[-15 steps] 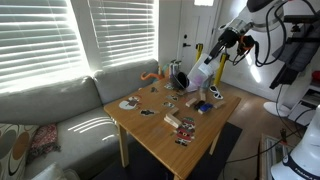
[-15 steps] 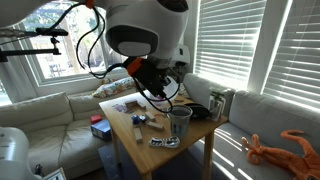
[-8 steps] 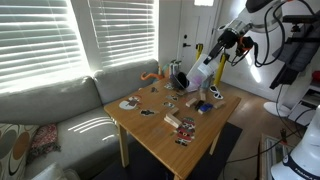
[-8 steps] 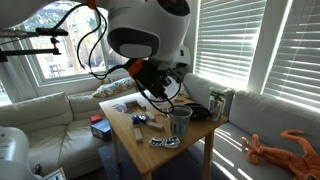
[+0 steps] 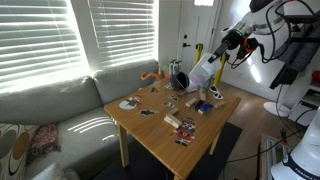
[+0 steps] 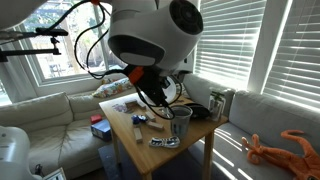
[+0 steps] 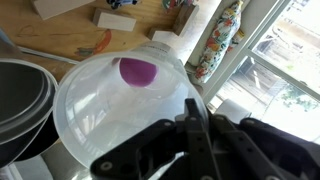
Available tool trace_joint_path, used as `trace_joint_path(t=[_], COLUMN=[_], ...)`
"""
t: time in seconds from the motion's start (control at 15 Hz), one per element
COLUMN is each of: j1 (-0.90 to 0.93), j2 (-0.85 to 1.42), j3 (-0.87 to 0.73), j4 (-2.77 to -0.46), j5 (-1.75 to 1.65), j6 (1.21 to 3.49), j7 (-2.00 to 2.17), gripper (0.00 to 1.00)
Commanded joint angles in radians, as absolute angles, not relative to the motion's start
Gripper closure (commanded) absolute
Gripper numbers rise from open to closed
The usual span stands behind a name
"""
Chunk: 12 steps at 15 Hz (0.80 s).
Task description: Pour the contents in the container into the silver pot
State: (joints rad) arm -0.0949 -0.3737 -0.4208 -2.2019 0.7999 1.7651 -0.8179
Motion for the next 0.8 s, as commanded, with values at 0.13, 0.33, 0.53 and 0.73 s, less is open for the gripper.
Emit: trace_joint_path(t=[0.13, 0.33, 0.53, 0.73], j1=[-0.157, -0.183, -0.206, -0.226], j2=[-0.324, -0.301, -0.276, -0.249], j3=[-0.438, -0.442, -0.445, -0.440], j4=[-2.188, -2.192, -2.191, -2.185], j5=[0.888, 0.940, 0.998, 1.041], j6=[1.667, 1.646, 1.609, 1.569], j7=[-0.904, -0.949, -1.001, -1.064], gripper=[0.99, 0.99, 0.99, 0.99])
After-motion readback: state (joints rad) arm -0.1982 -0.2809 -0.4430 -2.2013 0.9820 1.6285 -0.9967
